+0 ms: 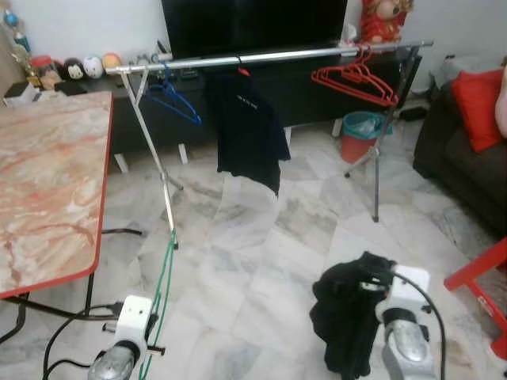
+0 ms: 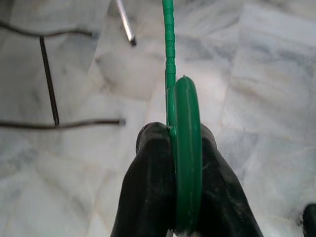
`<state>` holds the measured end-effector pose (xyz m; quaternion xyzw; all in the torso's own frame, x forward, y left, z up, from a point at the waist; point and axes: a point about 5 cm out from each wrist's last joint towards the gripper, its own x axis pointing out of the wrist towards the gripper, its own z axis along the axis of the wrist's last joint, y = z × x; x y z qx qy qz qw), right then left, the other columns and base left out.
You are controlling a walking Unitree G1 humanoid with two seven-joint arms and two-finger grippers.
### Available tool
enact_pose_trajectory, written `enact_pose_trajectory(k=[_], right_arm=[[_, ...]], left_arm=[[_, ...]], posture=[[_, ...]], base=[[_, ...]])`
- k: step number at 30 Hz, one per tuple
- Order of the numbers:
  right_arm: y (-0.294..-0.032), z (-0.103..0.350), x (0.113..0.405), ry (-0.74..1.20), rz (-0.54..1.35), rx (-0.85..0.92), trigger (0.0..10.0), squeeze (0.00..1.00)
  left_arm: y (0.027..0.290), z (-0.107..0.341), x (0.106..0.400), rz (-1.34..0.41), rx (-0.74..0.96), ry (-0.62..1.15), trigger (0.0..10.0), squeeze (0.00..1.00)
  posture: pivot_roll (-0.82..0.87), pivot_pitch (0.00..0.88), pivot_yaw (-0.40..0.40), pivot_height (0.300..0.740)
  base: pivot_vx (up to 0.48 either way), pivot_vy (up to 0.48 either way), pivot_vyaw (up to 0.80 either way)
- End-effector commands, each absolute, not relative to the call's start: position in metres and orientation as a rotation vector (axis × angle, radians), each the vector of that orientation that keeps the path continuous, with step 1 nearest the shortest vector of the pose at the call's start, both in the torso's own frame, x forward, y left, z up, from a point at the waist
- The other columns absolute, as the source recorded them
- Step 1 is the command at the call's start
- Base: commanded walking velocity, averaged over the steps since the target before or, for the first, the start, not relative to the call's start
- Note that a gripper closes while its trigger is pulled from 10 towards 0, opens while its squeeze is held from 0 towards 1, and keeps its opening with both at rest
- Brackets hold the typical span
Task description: Hang hanger
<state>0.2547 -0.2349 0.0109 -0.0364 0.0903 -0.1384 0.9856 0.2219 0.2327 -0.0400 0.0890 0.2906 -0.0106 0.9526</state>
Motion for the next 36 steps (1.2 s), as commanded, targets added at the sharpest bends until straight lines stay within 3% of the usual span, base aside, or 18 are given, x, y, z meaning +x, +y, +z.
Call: enact_pose_trajectory(k=[1,6,12,15,24,36], right_arm=[[-0.237,0.017,0.261,0.160,-0.283,-0.070,10.0,0.00],[-0.240,0.023,0.263,0.132,-0.287,-0.077,10.0,0.00],[-0.238,0.023,0.259,0.114,-0.305,-0.066,10.0,0.00],[-0.234,0.020,0.254,0.117,-0.292,-0.077,10.0,0.00],[-0.242,0.027,0.250,0.094,-0.286,-0.089,10.0,0.00],[-0.227,0.030,0.252,0.083,-0.225,-0.071,10.0,0.00]], left_arm=[[0.239,-0.043,0.217,-0.008,0.175,0.623,10.0,0.00],[0.249,-0.046,0.211,0.039,0.166,0.657,10.0,0.00],[0.252,-0.051,0.202,-0.047,0.266,0.718,10.0,0.00],[0.265,-0.061,0.179,-0.053,0.327,0.820,10.0,0.00],[0.264,-0.072,0.158,-0.059,0.325,0.910,10.0,0.00],[0.275,-0.073,0.149,0.016,0.304,0.936,10.0,0.00]], posture=[[0.05,0.000,-0.029,0.740],[0.02,0.000,-0.004,0.740],[0.03,0.000,0.018,0.740],[0.02,0.000,0.035,0.740],[0.02,0.000,0.008,0.740],[0.00,0.000,-0.030,0.740]], base=[[0.000,0.000,0.00],[0.000,0.000,0.00],[0.000,0.000,0.00],[0.000,0.000,0.00],[0.000,0.000,0.00],[0.000,0.000,0.79]])
